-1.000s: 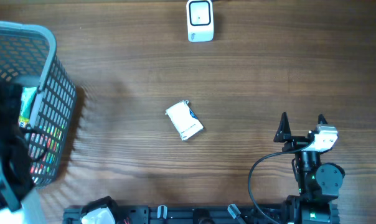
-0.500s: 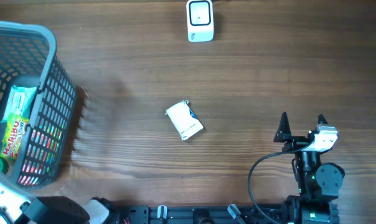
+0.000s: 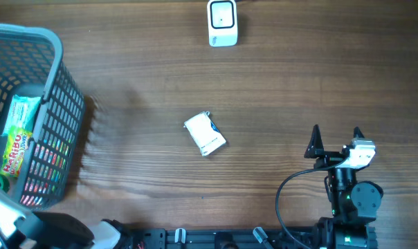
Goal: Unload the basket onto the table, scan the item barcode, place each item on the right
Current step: 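Reach the left gripper into the basket and grasp the green-lidded jar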
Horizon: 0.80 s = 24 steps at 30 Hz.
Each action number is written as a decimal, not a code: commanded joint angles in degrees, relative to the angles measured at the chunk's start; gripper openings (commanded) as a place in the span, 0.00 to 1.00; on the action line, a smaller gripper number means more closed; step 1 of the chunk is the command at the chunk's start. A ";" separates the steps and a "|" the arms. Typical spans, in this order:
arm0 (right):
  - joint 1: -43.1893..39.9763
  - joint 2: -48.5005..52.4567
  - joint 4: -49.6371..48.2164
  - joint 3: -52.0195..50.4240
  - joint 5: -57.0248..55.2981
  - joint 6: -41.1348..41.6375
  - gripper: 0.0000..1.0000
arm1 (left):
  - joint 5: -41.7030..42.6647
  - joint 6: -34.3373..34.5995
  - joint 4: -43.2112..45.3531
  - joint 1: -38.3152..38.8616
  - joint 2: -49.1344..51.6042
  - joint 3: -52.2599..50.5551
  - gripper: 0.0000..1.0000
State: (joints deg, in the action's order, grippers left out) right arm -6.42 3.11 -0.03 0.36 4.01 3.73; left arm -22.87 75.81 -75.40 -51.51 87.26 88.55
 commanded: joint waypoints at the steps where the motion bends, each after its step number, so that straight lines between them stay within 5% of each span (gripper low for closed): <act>1: 0.20 -0.20 -0.15 -0.04 0.42 -0.70 1.00 | -1.44 1.40 1.05 -0.44 5.09 -0.59 1.00; 12: 0.20 -0.20 -0.15 -0.04 0.44 -0.70 1.00 | -1.22 7.41 4.46 -0.44 16.52 -0.59 1.00; 24: 0.20 -0.20 -0.15 -0.04 0.44 -0.68 1.00 | -4.92 13.38 9.94 -0.55 17.33 -8.04 1.00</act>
State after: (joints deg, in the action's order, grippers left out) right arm -6.42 3.11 -0.03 0.36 4.03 3.73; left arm -25.32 87.57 -66.35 -51.51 104.05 81.14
